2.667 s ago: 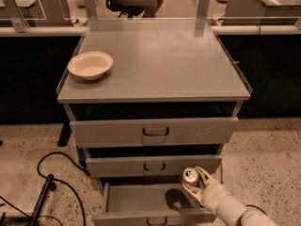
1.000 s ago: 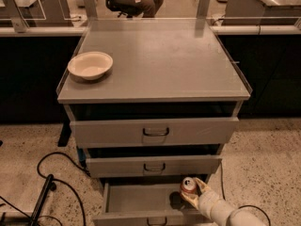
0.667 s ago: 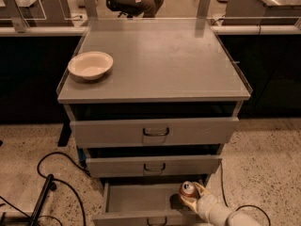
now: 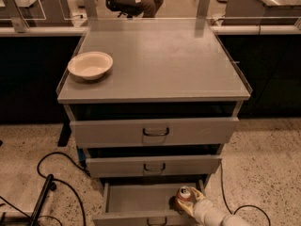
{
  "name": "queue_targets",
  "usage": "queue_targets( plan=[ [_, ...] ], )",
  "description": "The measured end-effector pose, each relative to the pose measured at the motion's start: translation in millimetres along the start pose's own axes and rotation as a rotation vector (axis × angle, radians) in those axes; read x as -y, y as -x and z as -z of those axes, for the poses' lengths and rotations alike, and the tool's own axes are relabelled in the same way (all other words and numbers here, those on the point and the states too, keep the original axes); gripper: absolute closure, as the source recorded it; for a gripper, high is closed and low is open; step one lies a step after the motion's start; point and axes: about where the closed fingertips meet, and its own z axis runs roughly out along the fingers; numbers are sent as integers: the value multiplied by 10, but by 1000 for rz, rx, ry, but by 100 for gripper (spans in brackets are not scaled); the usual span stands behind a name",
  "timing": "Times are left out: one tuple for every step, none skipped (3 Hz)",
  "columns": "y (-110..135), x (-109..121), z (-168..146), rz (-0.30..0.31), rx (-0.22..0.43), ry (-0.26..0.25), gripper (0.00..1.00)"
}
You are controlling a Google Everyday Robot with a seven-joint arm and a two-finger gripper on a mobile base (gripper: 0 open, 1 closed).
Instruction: Place coke can into bottom drawer
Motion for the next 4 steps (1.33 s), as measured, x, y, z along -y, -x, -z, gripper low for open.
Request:
queue_targets(
  plan=[
    [-12, -16, -174, 15, 48, -16, 100],
    [-97, -155, -531, -7, 161, -39, 100],
    [-115, -140, -609, 2, 155, -31, 100],
    [-221, -144, -952, 9, 101, 16, 100]
  ],
)
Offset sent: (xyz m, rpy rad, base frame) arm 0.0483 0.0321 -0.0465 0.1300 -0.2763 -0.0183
